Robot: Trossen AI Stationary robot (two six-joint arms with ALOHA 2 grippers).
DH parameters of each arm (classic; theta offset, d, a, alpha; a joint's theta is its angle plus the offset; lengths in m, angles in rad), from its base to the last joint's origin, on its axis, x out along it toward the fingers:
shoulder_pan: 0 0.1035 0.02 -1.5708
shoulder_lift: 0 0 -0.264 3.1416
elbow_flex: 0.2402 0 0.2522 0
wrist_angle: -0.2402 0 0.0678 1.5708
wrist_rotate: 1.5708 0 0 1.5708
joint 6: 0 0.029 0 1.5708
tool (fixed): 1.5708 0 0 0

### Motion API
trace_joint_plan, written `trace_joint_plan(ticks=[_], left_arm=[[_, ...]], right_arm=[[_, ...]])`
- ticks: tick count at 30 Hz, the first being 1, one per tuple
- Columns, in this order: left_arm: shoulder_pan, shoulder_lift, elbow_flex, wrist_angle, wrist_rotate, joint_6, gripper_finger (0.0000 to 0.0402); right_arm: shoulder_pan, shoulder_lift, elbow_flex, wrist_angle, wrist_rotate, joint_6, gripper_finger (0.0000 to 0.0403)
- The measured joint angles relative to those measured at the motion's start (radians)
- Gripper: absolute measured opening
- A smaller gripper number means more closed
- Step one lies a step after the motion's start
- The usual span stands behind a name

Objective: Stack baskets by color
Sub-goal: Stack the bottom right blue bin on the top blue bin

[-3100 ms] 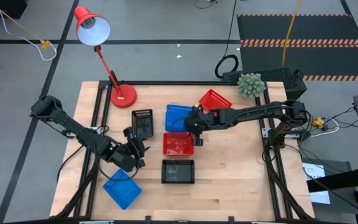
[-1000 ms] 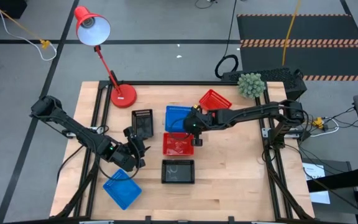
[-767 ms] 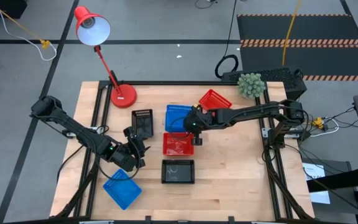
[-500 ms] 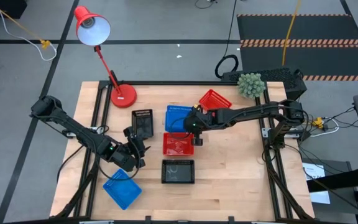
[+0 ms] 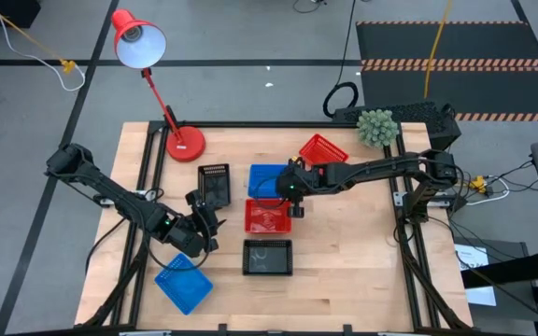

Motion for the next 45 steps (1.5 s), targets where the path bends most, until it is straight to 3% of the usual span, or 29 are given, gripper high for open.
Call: trace_joint_plan(ticks=[9,17,35,45], left_arm=[[0.000,0.000,0.000,0.000,0.000,-0.001,0.0182],[0.000,0.000,0.000,0.000,0.000,-0.002,0.0182],[0.000,0.000,0.000,0.000,0.000,-0.002,0.0182],[0.000,0.000,0.000,0.000,0.000,-0.002,0.0182]], right_arm=[[0.000,0.000,0.000,0.034,-0.003,-0.001,0.0115],[0.000,0.000,0.000,0.027,0.001,-0.015,0.0127],[0.002,0.000,0.000,0.030,0.053,-0.101,0.0038],[0.005,0.000,0.000,0.033,0.045,-0.116,0.0025]])
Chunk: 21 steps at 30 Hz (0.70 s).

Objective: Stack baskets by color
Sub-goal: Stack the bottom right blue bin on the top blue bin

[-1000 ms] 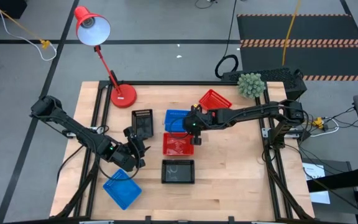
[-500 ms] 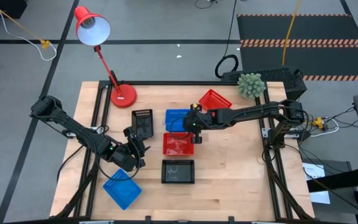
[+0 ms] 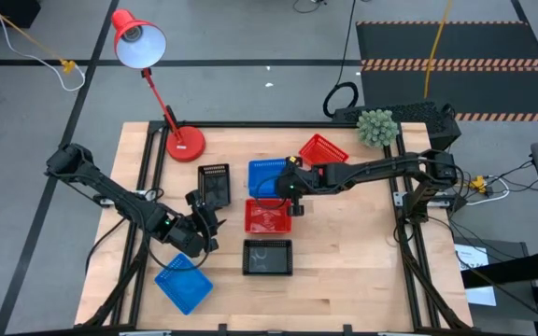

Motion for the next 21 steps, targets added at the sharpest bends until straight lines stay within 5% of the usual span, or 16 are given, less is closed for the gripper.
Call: trace_joint_plan(ticks=[21], left_arm=[[0.000,0.000,0.000,0.000,0.000,0.004,0.0182]], right_arm=[[0.002,-0.081,0.000,-0.095,-0.017,0.100,0.0147]])
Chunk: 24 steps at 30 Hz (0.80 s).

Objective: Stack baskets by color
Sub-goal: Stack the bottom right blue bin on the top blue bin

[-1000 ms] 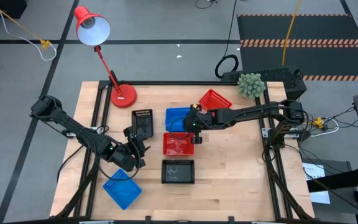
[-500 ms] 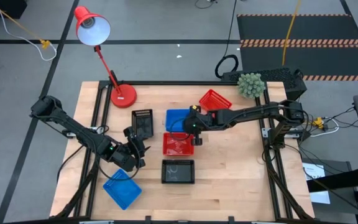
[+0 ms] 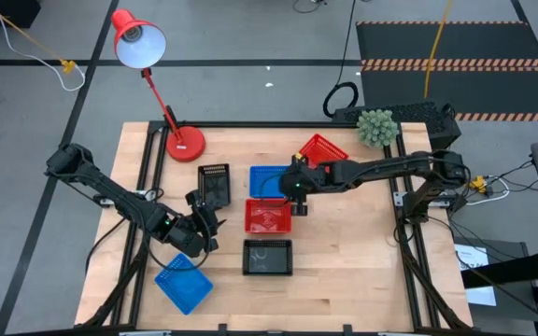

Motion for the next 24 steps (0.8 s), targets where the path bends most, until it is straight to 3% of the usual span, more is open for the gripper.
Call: trace_joint_plan(ticks=[5,16,24], left_arm=[[0.000,0.000,0.000,0.000,0.000,0.000,0.0182],[0.001,0.000,0.000,0.010,0.000,-0.008,0.0182],[0.021,0.000,0.000,0.011,0.000,0.000,0.0182]], right_arm=[[-0.008,-0.043,-0.003,-0.124,0.001,0.066,0.0116],[-0.094,-0.043,-0.209,0.031,-0.043,0.050,0.0007],[-0.144,-0.043,-0.263,0.186,-0.111,0.029,0.0006]])
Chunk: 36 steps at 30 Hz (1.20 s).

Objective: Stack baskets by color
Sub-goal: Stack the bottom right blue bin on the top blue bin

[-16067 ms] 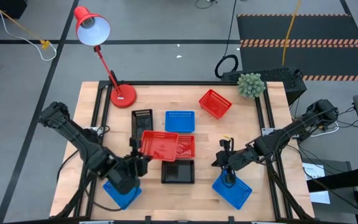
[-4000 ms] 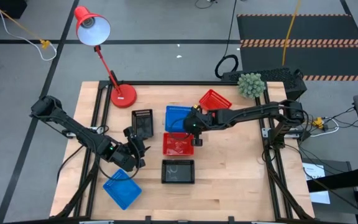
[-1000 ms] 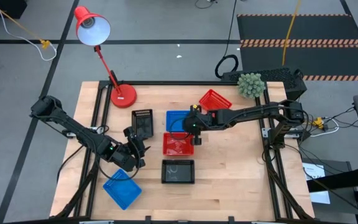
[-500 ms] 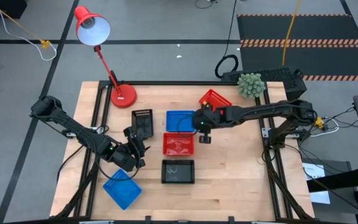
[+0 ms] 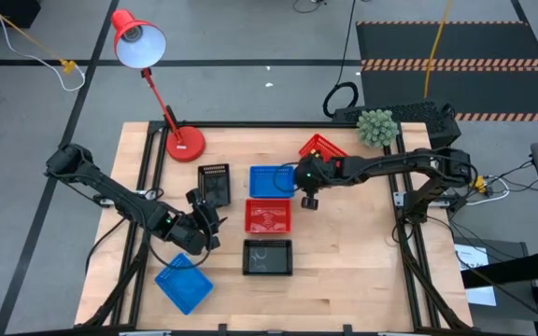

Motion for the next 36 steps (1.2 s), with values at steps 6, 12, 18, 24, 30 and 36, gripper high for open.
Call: trace_joint_plan(ticks=[6,12,18,24,30,36], left_arm=[[0.000,0.000,0.000,0.000,0.000,0.000,0.0182],[0.000,0.000,0.000,0.004,0.000,0.001,0.0182],[0.000,0.000,0.000,0.005,0.001,0.009,0.0182],[0.000,0.000,0.000,0.004,0.004,0.010,0.0182],[0.074,0.000,0.000,-0.001,0.016,0.131,0.0182],[0.280,0.000,0.000,0.070,0.254,0.418,0.0169]], right_arm=[[-0.002,0.016,-0.009,0.028,0.000,-0.015,0.0001],[-0.001,0.045,-0.010,0.091,0.000,-0.029,0.0001],[-0.005,0.058,-0.007,0.147,-0.024,-0.036,0.0001],[-0.007,0.058,-0.008,0.139,-0.023,-0.041,0.0001],[-0.007,0.031,-0.006,0.101,-0.023,-0.050,0.0002],[0.000,-0.063,0.015,-0.005,-0.019,-0.045,0.0002]])
